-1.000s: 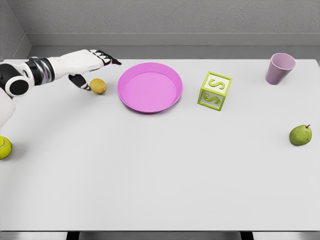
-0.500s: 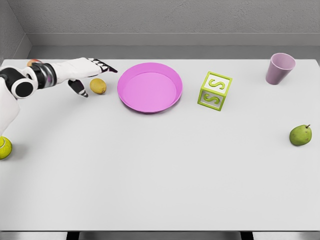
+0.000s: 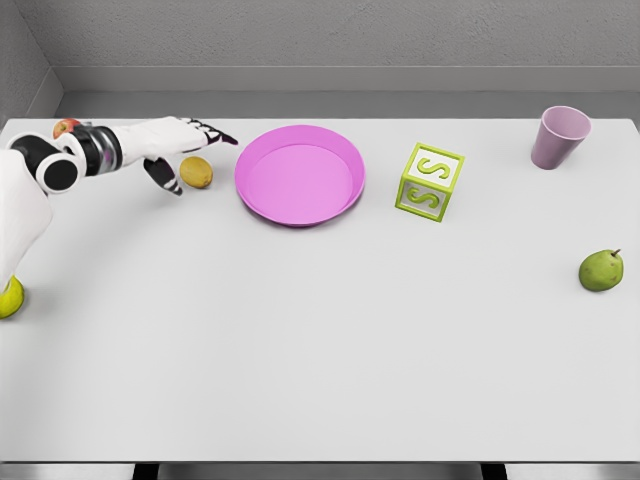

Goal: Put the lemon on the plate with left arm

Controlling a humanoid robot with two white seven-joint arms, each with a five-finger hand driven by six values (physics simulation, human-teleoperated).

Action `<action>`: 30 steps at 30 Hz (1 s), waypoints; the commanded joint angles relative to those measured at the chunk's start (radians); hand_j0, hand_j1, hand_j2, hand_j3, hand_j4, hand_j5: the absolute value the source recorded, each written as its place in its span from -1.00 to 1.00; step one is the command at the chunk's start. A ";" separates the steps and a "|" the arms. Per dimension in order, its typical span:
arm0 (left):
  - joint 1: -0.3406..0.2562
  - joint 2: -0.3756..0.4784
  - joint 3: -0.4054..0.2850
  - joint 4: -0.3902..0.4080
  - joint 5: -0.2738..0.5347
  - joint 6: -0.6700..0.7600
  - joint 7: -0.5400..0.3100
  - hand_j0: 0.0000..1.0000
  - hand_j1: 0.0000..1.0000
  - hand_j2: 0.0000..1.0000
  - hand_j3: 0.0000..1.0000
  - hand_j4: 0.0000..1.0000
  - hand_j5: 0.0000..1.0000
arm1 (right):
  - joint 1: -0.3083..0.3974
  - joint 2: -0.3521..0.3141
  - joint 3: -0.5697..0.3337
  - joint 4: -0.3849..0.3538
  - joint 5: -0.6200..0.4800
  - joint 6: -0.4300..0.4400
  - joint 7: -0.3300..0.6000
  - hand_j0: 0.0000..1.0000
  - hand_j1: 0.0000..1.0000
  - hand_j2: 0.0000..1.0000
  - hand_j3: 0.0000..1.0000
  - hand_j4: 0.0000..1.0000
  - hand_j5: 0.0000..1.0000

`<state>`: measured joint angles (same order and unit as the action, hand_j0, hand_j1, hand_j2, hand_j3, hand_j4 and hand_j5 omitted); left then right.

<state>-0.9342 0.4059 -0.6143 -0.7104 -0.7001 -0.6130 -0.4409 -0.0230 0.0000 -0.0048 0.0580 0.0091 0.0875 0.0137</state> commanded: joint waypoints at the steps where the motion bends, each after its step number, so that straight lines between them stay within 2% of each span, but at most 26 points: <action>1: 0.000 -0.007 0.002 0.022 0.005 0.002 0.001 1.00 1.00 1.00 1.00 1.00 1.00 | 0.000 0.000 0.000 0.000 0.000 0.000 0.000 1.00 1.00 1.00 1.00 1.00 1.00; 17: -0.002 -0.015 0.002 0.034 -0.007 0.002 0.027 1.00 1.00 1.00 1.00 1.00 1.00 | 0.000 0.000 0.000 0.000 0.000 0.000 0.000 1.00 1.00 1.00 1.00 1.00 1.00; 20: -0.002 -0.015 0.002 0.035 -0.042 0.002 0.068 1.00 1.00 1.00 1.00 1.00 1.00 | 0.000 0.000 0.000 0.000 0.000 0.000 0.000 1.00 1.00 1.00 1.00 1.00 1.00; 23: -0.002 -0.015 0.002 0.035 -0.072 0.002 0.071 1.00 1.00 1.00 1.00 1.00 1.00 | 0.000 0.000 0.000 0.000 0.000 0.000 0.000 1.00 1.00 1.00 1.00 1.00 1.00; 30: -0.002 -0.016 0.002 0.042 -0.072 0.002 0.073 1.00 1.00 1.00 1.00 1.00 1.00 | 0.000 0.000 0.000 0.000 0.000 0.000 0.000 1.00 1.00 1.00 1.00 1.00 1.00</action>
<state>-0.9357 0.3901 -0.6139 -0.6712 -0.7751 -0.6128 -0.3698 -0.0230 0.0001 -0.0048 0.0580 0.0091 0.0875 0.0137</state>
